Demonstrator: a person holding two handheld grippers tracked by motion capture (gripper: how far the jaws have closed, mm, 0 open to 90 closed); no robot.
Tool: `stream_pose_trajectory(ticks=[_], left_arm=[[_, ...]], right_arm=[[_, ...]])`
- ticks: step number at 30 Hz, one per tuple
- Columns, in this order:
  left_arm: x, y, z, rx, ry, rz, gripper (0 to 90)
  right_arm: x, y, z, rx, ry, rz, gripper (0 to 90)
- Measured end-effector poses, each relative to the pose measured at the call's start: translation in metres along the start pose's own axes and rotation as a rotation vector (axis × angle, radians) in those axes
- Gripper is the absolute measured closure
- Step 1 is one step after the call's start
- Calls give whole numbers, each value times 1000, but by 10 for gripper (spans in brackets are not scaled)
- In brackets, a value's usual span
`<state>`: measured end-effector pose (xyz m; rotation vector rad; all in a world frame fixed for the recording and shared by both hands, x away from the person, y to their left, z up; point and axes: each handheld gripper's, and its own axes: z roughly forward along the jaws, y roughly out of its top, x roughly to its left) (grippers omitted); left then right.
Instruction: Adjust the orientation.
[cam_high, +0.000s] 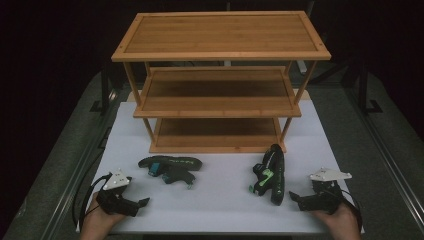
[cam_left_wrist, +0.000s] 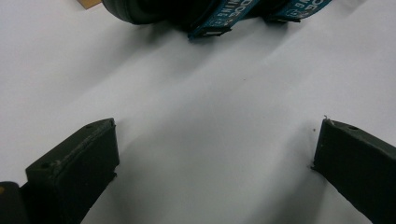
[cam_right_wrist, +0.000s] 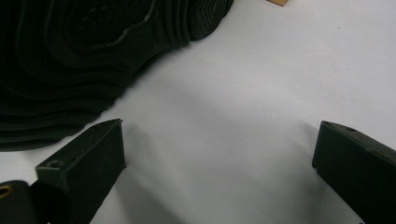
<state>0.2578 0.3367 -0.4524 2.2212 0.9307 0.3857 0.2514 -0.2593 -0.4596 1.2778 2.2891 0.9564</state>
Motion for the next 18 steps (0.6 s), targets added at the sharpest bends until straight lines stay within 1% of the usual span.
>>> stream_pose_trajectory(ticks=[5, 6, 8, 10, 11, 12, 13, 14, 16, 18], left_arm=[[0, 0, -1, -1, 8, 3, 0], [-1, 0, -1, -3, 19, 3, 0], [-2, 0, -1, -2, 24, -7, 0], [-3, 1, -2, -12, 7, -29, 0], [-3, 1, -2, -12, 7, -29, 0], [-6, 2, -4, -23, -5, -21, 56], [-8, 2, -6, -35, -18, -12, 132], [-10, 3, -7, -47, -22, -14, 173], [-14, 5, -9, -56, -17, 4, 186], [-18, 8, -11, -76, -20, 16, 260]], right_arm=[[0, 0, 0, -1, 0, 0, 18], [0, 0, 0, -1, 0, -1, 17], [0, 0, 0, -1, 0, 0, 18], [0, 0, 0, -1, 0, 0, 18], [0, 0, 0, -1, 0, 0, 18], [0, 0, 0, -1, 0, -1, 18], [0, 0, 0, -1, 0, 0, 18], [0, 0, 0, 0, -1, 0, 18], [0, 0, 0, 1, -1, -1, 17], [0, 0, 0, 0, -2, -1, 17]])
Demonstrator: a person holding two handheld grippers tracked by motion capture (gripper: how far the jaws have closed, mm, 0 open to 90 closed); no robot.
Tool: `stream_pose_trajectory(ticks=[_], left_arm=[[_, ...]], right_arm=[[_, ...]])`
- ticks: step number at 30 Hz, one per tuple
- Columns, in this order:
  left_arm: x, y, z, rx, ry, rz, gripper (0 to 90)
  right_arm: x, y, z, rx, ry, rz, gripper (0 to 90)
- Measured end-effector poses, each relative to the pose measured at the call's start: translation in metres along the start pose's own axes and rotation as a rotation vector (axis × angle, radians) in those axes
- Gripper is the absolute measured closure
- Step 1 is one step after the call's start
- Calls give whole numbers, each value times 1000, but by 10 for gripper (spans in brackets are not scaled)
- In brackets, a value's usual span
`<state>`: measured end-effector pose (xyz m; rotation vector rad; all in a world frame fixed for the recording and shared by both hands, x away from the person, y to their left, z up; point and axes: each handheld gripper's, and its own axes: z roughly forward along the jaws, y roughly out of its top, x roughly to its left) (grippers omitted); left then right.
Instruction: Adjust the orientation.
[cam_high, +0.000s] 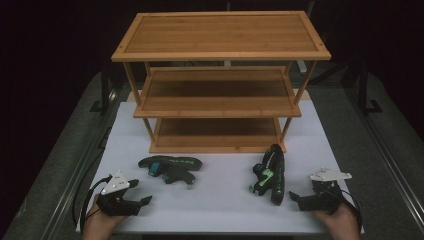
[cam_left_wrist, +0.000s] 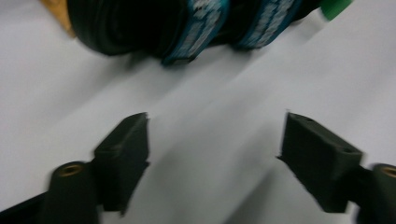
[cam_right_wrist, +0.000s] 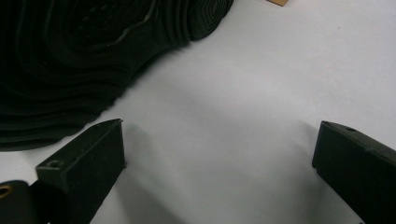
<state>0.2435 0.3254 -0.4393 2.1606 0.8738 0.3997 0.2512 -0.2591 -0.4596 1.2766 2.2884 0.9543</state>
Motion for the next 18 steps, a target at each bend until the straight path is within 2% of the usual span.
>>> stream_pose_trajectory(ticks=[1, 3, 6, 14, 18], left_arm=[[0, 0, 0, 0, 0, 0, 279], [-4, 5, -2, -35, -20, 7, 369], [-8, 12, -4, -65, -26, 24, 447], [-21, 22, 6, -66, -55, 42, 500], [-26, 27, 14, -57, -63, 67, 513]], right_arm=[[0, 0, 0, 0, 0, 0, 18], [0, 0, 0, 0, 0, 0, 18], [0, 0, 0, -1, 0, 0, 18], [0, 0, 0, -1, 0, 1, 18], [0, 0, 0, -1, 1, 0, 18]])
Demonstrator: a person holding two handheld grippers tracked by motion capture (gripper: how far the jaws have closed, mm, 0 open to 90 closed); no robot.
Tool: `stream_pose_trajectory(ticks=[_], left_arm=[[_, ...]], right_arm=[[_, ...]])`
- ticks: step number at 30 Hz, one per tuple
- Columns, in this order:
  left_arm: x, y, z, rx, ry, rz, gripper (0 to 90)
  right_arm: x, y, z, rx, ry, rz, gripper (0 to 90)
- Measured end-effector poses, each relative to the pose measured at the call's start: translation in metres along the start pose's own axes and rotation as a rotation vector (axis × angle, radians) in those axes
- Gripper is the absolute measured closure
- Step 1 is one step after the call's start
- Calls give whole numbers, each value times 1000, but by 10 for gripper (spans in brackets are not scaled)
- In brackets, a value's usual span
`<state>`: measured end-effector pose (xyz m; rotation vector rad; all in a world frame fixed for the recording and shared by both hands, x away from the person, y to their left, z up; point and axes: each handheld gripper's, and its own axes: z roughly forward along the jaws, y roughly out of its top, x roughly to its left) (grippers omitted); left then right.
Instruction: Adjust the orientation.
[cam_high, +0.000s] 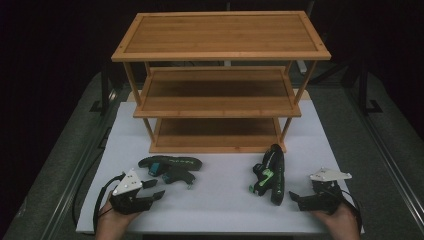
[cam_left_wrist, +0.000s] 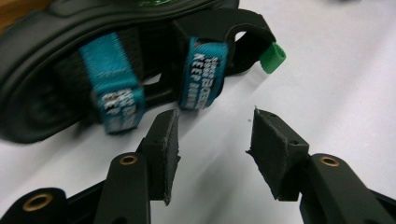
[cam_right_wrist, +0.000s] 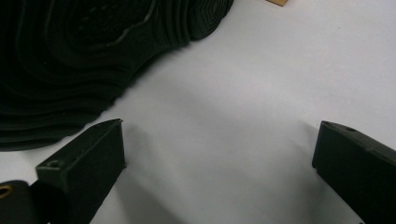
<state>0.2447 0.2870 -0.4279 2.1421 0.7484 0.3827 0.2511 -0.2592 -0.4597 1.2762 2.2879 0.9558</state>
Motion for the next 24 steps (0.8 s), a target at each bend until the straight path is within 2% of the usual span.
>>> stream_pose_trajectory(ticks=[3, 16, 20, 22, 24], left_arm=[[-2, 5, 5, 8, 15, 35, 513], [2, 14, 23, 14, 41, 37, 539], [4, 17, 26, 23, 60, 37, 601], [6, 17, 26, 15, 53, 26, 629], [5, 18, 26, 20, 52, 37, 645]], right_arm=[[0, 0, 0, 0, 0, 0, 18], [0, 0, 0, 0, 0, 0, 18], [0, 0, 0, 0, 0, 0, 18], [0, 0, 0, 0, 0, 0, 18], [0, 0, 0, 0, 0, 0, 18]])
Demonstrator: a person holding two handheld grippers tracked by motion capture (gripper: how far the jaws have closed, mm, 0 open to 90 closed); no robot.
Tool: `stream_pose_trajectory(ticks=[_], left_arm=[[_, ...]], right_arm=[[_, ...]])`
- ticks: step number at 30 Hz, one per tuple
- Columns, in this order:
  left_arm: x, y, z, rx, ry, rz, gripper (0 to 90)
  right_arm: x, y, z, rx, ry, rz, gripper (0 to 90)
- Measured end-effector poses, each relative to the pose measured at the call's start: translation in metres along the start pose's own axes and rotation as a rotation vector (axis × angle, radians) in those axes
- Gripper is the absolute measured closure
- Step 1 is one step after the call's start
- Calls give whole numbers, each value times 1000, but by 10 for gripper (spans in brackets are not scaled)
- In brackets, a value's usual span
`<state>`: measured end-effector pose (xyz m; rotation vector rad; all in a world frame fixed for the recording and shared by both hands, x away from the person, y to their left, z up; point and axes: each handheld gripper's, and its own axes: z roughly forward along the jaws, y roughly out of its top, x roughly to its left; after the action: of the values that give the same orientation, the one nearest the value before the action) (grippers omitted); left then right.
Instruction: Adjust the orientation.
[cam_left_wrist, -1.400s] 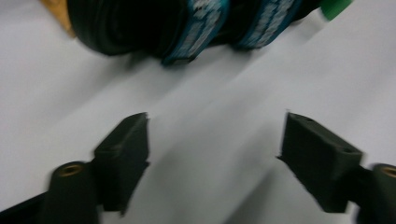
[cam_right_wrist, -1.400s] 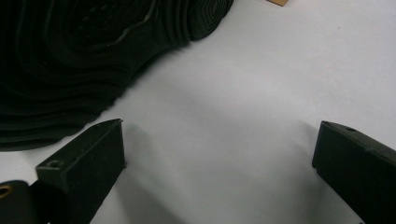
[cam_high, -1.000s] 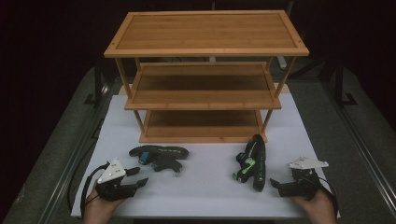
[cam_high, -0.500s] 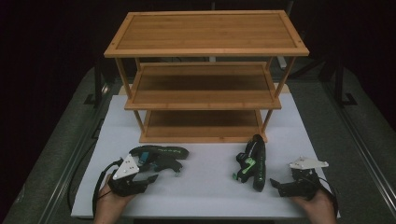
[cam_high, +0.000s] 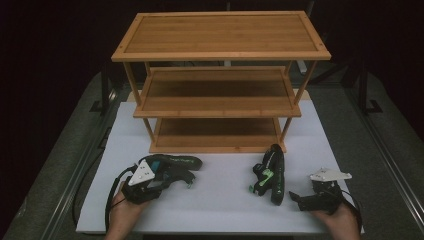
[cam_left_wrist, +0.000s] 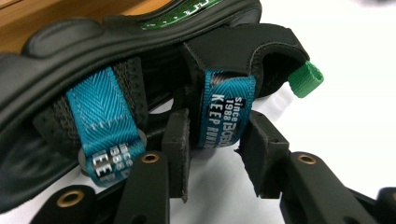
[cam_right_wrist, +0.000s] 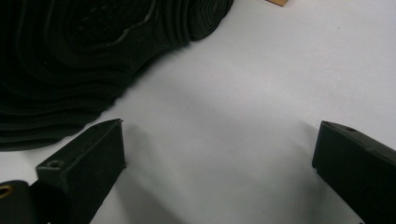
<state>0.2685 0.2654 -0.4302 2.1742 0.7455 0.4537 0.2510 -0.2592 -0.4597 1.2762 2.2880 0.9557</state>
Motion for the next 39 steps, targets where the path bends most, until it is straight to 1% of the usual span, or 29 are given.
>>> stream_pose_trajectory(ticks=[1, 5, 7, 9, 13, 14, 15, 16, 17, 20, 22, 23, 26, 27, 28, 29, 30, 31, 33, 34, 36, 39], left_arm=[[0, 0, 0, 5, 0, 4, 658], [-1, 2, -3, -1, 3, 1, 690], [2, 6, -11, -44, -9, -23, 708], [5, 8, -17, -66, -19, -38, 719], [6, 10, -23, -81, -54, -76, 724], [6, 11, -24, -82, -63, -82, 725], [6, 11, -24, -82, -63, -82, 726], [6, 12, -27, -87, -85, -93, 726], [4, 14, -30, -92, -103, -96, 726], [1, 15, -35, -103, -133, -102, 727], [-2, 15, -40, -116, -174, -118, 727], [-4, 15, -41, -118, -186, -118, 727], [-13, 11, -48, -104, -231, -124, 727], [-13, 11, -48, -104, -231, -124, 727], [-18, 5, -49, -81, -252, -132, 726], [-18, 5, -49, -81, -252, -132, 726], [-19, 1, -49, -79, -253, -130, 726], [-18, 1, -49, -82, -256, -136, 726], [-17, 2, -49, -82, -258, -134, 725], [-16, 5, -46, -82, -263, -127, 723], [-16, 7, -44, -90, -258, -127, 722], [-10, 12, -41, -84, -250, -122, 719]], right_arm=[[0, 0, 0, 0, 0, 0, 18], [0, 0, 0, 0, 0, 0, 18], [0, 0, 0, 0, 0, 0, 18], [0, 0, 0, 0, 1, 0, 18], [0, 0, 0, 0, 1, 0, 18], [0, 0, 0, 0, 0, 0, 18], [0, 0, 0, 0, 0, 0, 18], [0, 0, 0, 0, 1, 0, 18], [0, 0, 0, 0, 1, 0, 18], [0, 0, 0, 0, 1, 0, 18], [0, 0, 0, 0, 1, 0, 18], [0, 0, 0, 0, 0, 0, 18], [0, 0, 0, -1, 0, -1, 18], [0, 0, 0, -1, 0, -1, 18], [0, 0, 0, -1, -1, -1, 18], [0, 0, 0, -1, 0, -1, 18], [0, 0, 0, -1, -1, -2, 18], [0, 0, 0, -1, 0, -1, 18], [0, 0, 0, -1, -1, -2, 18], [0, 0, 0, -1, -1, -2, 18], [0, 0, 0, -1, -1, -1, 18], [0, 0, 0, -1, 0, -1, 18]])
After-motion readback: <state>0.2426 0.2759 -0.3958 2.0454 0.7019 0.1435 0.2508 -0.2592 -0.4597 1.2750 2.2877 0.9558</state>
